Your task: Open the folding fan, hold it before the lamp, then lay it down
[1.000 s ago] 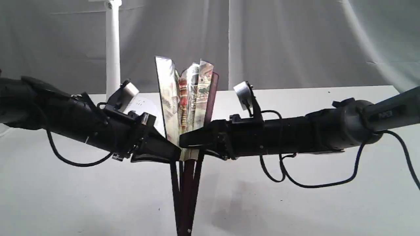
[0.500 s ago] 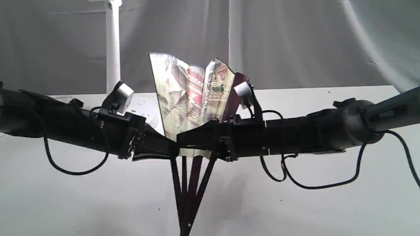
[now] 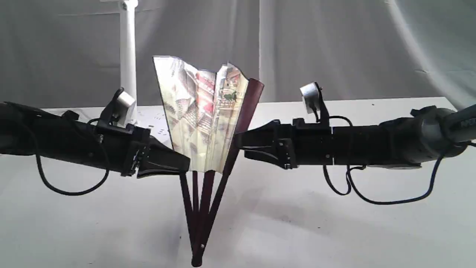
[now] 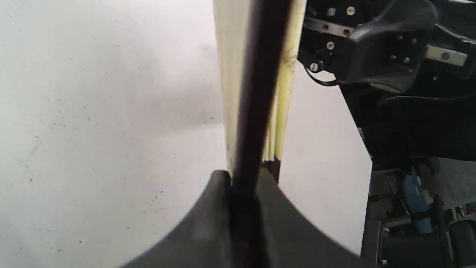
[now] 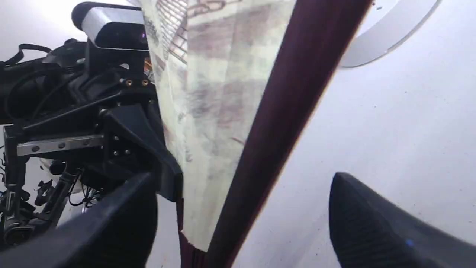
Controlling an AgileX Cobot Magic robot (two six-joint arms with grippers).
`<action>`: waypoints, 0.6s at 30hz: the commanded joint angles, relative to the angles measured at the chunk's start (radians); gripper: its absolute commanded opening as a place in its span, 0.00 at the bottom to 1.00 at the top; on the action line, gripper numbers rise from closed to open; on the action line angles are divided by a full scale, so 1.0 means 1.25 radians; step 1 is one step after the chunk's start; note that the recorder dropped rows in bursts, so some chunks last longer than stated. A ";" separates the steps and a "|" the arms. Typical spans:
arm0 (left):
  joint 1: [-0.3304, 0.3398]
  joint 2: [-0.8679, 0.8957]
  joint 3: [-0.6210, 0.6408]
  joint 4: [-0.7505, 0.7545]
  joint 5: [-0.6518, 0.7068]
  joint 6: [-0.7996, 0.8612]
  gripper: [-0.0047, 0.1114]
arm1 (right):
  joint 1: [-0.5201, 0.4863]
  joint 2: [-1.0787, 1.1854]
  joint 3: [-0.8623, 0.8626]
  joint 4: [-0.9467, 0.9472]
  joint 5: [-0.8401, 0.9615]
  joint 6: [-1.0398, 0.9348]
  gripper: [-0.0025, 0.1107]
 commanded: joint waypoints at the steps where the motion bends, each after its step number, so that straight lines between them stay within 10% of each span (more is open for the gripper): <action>1: 0.001 -0.002 -0.004 -0.012 0.012 0.009 0.04 | -0.003 -0.004 -0.008 0.001 0.008 -0.008 0.60; 18: 0.000 -0.002 -0.004 -0.001 0.012 0.004 0.04 | -0.005 -0.001 -0.138 0.001 -0.027 0.051 0.60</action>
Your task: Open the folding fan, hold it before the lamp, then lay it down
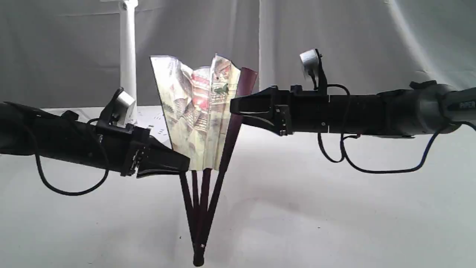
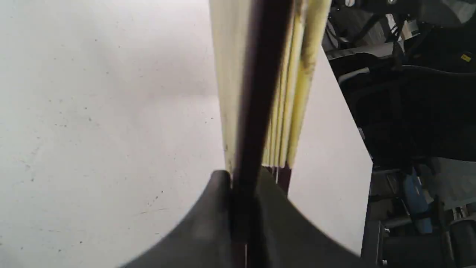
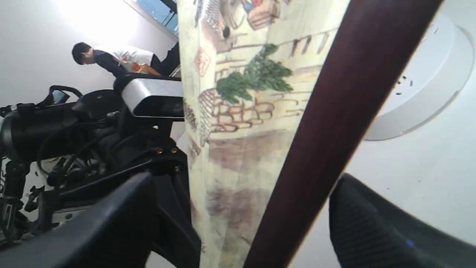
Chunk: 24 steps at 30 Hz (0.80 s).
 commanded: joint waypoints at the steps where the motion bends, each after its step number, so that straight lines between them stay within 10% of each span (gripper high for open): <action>1: 0.000 -0.002 -0.004 -0.004 0.012 -0.007 0.04 | -0.005 -0.001 -0.006 0.001 -0.028 -0.003 0.60; 24: -0.005 -0.010 -0.004 -0.080 0.012 -0.100 0.04 | 0.004 0.024 -0.006 0.001 -0.124 0.038 0.59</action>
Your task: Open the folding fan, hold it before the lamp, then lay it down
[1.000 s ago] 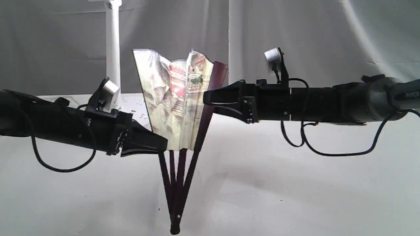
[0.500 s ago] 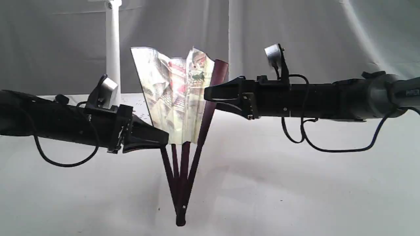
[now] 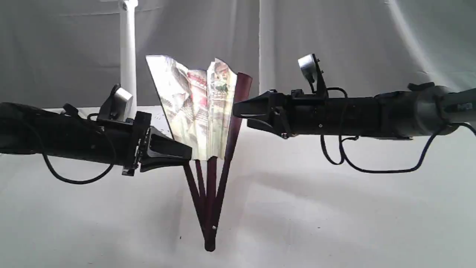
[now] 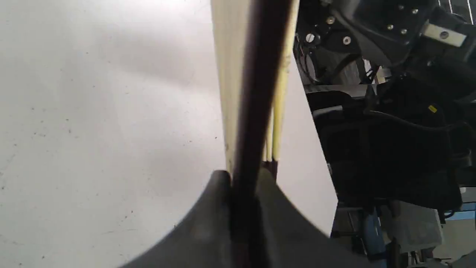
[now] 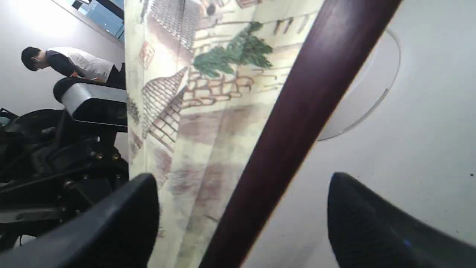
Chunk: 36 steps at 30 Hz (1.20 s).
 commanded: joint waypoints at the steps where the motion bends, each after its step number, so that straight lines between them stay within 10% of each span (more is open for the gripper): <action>1: -0.005 -0.013 -0.004 -0.018 0.012 -0.008 0.04 | 0.003 0.024 -0.004 0.001 -0.022 0.012 0.59; 21: -0.031 -0.022 -0.004 -0.020 0.012 -0.002 0.04 | 0.001 0.056 -0.106 0.001 0.089 0.090 0.55; 36: -0.031 -0.022 -0.004 -0.020 0.012 -0.002 0.04 | 0.001 0.056 -0.106 0.001 0.076 0.090 0.02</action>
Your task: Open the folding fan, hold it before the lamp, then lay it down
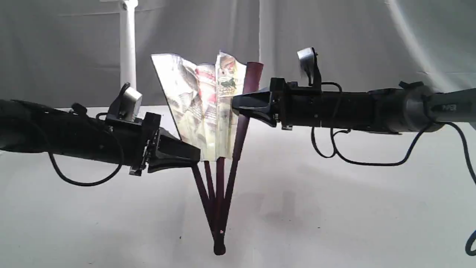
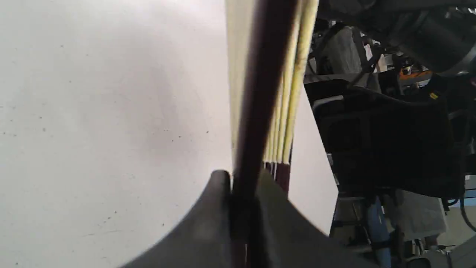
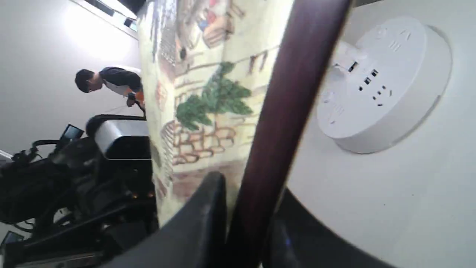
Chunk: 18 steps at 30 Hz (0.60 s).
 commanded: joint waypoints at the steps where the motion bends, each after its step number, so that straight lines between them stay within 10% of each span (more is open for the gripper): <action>1: -0.002 -0.012 -0.004 -0.024 0.021 0.003 0.04 | 0.000 -0.007 -0.003 -0.018 -0.012 -0.017 0.02; 18: -0.002 -0.012 -0.004 -0.117 0.021 0.044 0.04 | -0.017 -0.007 -0.003 -0.040 0.031 0.112 0.02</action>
